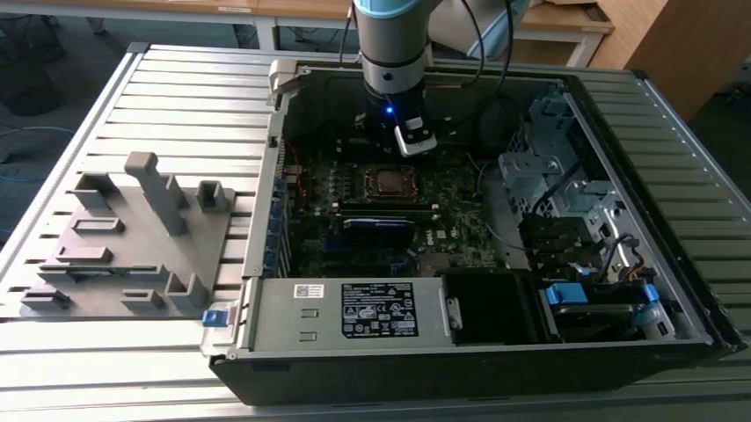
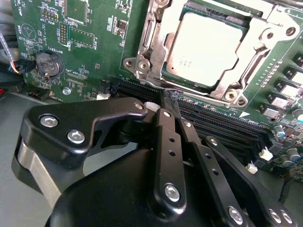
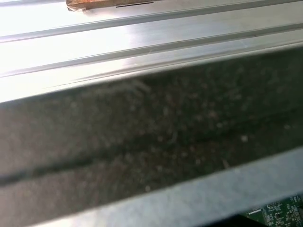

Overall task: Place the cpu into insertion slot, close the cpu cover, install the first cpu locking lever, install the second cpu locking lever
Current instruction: 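Install the first cpu locking lever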

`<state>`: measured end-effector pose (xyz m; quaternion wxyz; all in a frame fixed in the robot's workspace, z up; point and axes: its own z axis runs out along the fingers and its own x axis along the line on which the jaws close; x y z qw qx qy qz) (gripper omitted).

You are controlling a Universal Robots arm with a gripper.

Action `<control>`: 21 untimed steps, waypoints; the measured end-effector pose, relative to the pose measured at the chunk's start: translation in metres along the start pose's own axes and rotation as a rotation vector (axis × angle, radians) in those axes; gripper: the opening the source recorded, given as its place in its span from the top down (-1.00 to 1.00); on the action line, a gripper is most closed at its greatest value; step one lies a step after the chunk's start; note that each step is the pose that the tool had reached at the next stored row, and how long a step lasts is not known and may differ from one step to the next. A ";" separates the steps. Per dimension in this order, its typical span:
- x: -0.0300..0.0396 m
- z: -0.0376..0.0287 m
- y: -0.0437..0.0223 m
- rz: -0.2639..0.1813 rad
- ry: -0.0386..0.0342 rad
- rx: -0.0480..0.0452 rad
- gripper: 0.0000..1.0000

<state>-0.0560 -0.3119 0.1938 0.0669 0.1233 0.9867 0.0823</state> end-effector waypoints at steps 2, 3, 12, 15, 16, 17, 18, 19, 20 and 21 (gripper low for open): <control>-0.0002 -0.0017 0.0002 0.000 0.0001 0.0009 0.80; -0.0002 -0.0025 0.0003 0.000 0.0001 0.0009 0.80; -0.0012 -0.0110 0.0019 0.000 0.0001 0.0010 0.80; -0.0013 -0.0110 0.0017 0.000 0.0001 0.0007 0.80; -0.0014 -0.0111 0.0015 0.000 0.0001 0.0007 0.80; -0.0014 -0.0112 0.0012 0.000 0.0000 0.0009 0.80; -0.0015 -0.0112 0.0009 0.000 -0.0001 0.0009 0.80; -0.0016 -0.0112 0.0006 0.000 -0.0002 0.0008 0.80; -0.0017 -0.0113 0.0002 0.000 -0.0001 0.0005 0.80; -0.0018 -0.0114 -0.0003 0.000 0.0000 -0.0003 0.80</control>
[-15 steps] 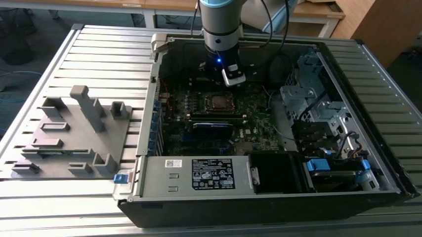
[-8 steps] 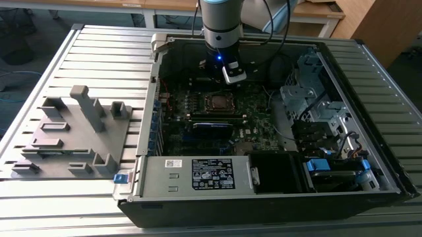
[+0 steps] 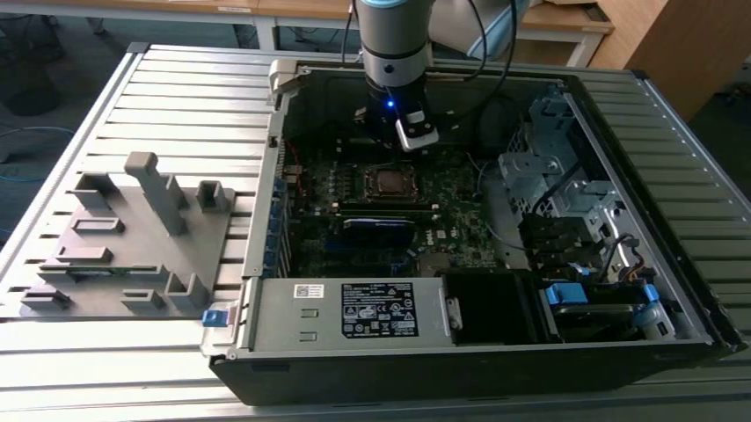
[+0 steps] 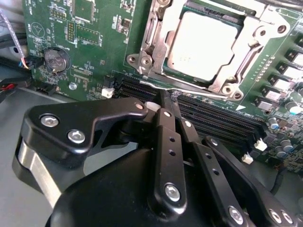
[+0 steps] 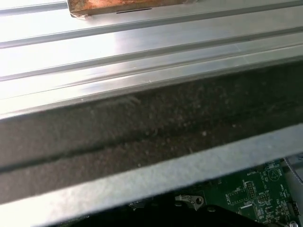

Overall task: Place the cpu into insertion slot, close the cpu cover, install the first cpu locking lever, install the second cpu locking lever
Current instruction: 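Install the first cpu locking lever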

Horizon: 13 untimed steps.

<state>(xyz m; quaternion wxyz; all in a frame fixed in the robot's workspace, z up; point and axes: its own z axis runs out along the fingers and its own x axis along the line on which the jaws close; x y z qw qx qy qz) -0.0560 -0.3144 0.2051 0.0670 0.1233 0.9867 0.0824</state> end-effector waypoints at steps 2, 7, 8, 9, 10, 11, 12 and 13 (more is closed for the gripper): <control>-0.0002 -0.0002 -0.0007 0.000 0.0002 -0.0007 0.80; -0.0004 -0.0002 -0.0013 0.000 0.0003 -0.0010 0.80; -0.0003 -0.0002 -0.0014 0.000 0.0003 -0.0010 0.80; -0.0003 0.0001 -0.0015 -0.001 -0.0005 -0.0013 0.80; -0.0003 0.0005 -0.0015 -0.001 -0.0017 -0.0017 0.80; -0.0002 0.0010 -0.0016 -0.001 -0.0029 -0.0019 0.80; -0.0001 0.0017 -0.0017 -0.001 -0.0034 -0.0021 0.80; 0.0000 0.0023 -0.0019 -0.001 -0.0037 -0.0020 0.80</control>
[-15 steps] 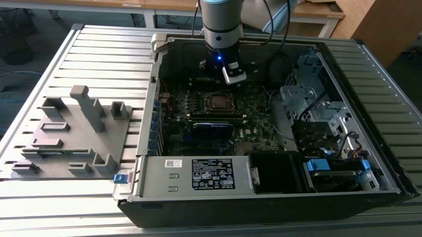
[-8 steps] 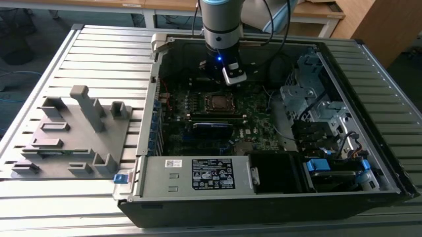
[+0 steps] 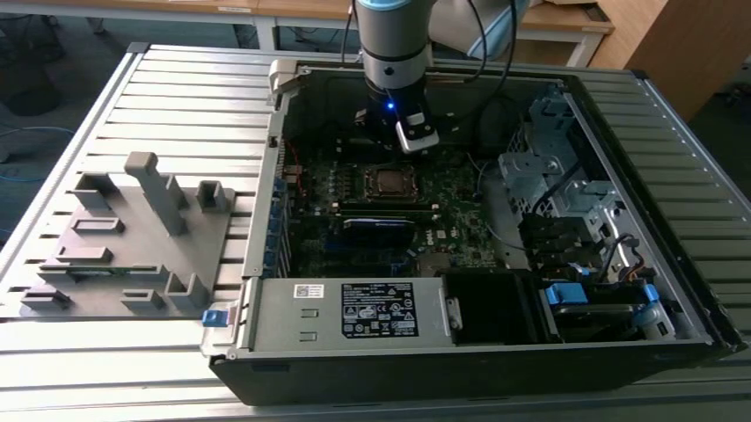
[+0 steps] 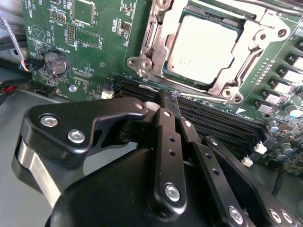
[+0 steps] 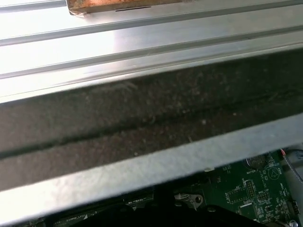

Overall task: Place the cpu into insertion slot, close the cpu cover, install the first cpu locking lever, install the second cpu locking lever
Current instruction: 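Install the first cpu locking lever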

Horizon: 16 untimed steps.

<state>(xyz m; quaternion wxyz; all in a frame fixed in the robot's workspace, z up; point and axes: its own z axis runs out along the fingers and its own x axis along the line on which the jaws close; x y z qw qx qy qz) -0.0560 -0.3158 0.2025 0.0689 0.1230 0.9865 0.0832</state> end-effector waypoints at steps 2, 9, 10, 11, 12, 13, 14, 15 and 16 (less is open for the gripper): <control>0.0001 0.0012 -0.0002 0.001 -0.0003 0.0001 0.80; 0.0005 0.0039 -0.0007 0.008 -0.0017 0.0016 0.80; 0.0005 0.0043 -0.0008 0.009 -0.0021 0.0020 0.80; 0.0006 0.0046 -0.0009 0.011 -0.0024 0.0023 0.80; 0.0006 0.0050 -0.0009 0.013 -0.0028 0.0028 0.80; 0.0006 0.0052 -0.0010 0.014 -0.0031 0.0033 0.80; 0.0007 0.0053 -0.0010 0.015 -0.0032 0.0038 0.80; 0.0007 0.0053 -0.0010 0.016 -0.0034 0.0042 0.80; 0.0007 0.0053 -0.0010 0.016 -0.0035 0.0042 0.80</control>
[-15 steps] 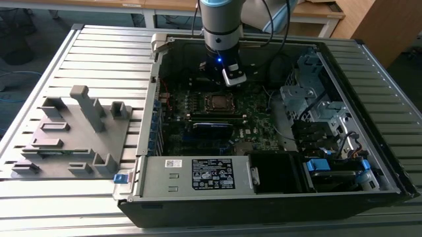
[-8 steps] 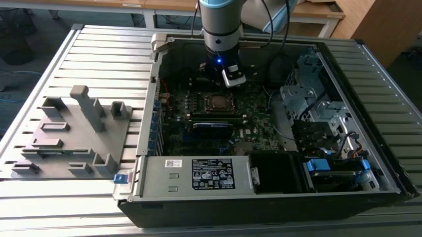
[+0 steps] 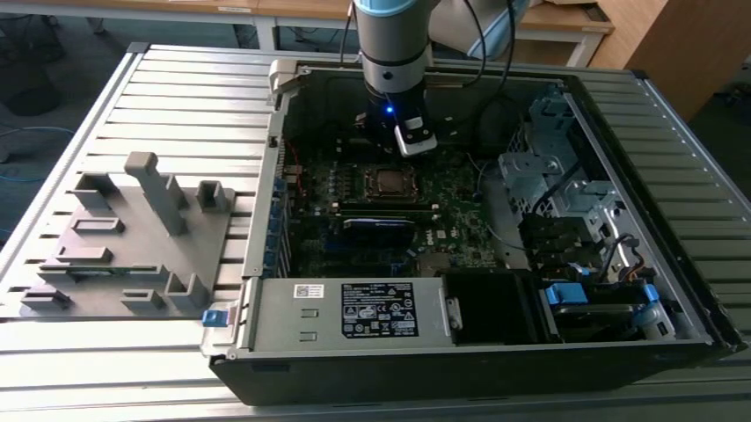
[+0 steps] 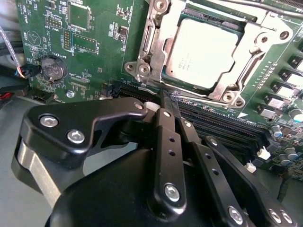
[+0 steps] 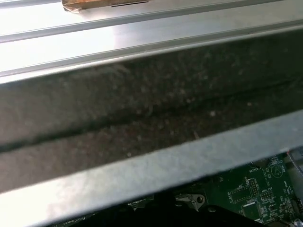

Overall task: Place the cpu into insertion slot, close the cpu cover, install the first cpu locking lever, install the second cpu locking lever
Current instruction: 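Install the first cpu locking lever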

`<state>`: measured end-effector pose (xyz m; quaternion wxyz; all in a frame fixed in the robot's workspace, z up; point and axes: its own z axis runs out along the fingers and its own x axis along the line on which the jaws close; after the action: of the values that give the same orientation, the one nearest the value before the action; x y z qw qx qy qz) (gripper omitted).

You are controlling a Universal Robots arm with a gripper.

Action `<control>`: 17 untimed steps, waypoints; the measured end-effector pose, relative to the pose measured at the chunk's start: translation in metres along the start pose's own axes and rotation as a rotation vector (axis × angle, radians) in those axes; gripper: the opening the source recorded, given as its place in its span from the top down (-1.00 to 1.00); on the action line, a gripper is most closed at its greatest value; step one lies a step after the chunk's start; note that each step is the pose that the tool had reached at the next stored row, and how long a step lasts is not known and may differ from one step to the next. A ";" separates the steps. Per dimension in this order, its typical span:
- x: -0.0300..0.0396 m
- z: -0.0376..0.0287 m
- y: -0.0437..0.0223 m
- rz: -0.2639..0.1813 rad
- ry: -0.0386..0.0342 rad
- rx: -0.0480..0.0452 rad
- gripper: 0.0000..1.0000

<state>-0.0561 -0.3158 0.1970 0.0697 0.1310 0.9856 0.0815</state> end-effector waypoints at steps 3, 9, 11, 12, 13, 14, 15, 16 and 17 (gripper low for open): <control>0.0000 0.0001 0.0000 0.000 -0.0002 -0.0002 0.80; 0.0000 0.0001 0.0003 0.040 -0.0083 0.0074 0.80; 0.0002 0.0002 0.0006 0.056 -0.0116 0.0110 0.80; 0.0003 0.0002 0.0011 0.059 -0.0122 0.0116 0.80; 0.0005 0.0003 0.0018 0.062 -0.0128 0.0121 0.80; 0.0007 0.0004 0.0025 0.064 -0.0133 0.0124 0.80; 0.0008 0.0005 0.0029 0.066 -0.0138 0.0132 0.80; 0.0008 0.0005 0.0031 0.068 -0.0148 0.0151 0.80; 0.0008 0.0006 0.0031 0.071 -0.0160 0.0175 0.80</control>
<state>-0.0560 -0.3126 0.1969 0.0735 0.1672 0.9804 0.0742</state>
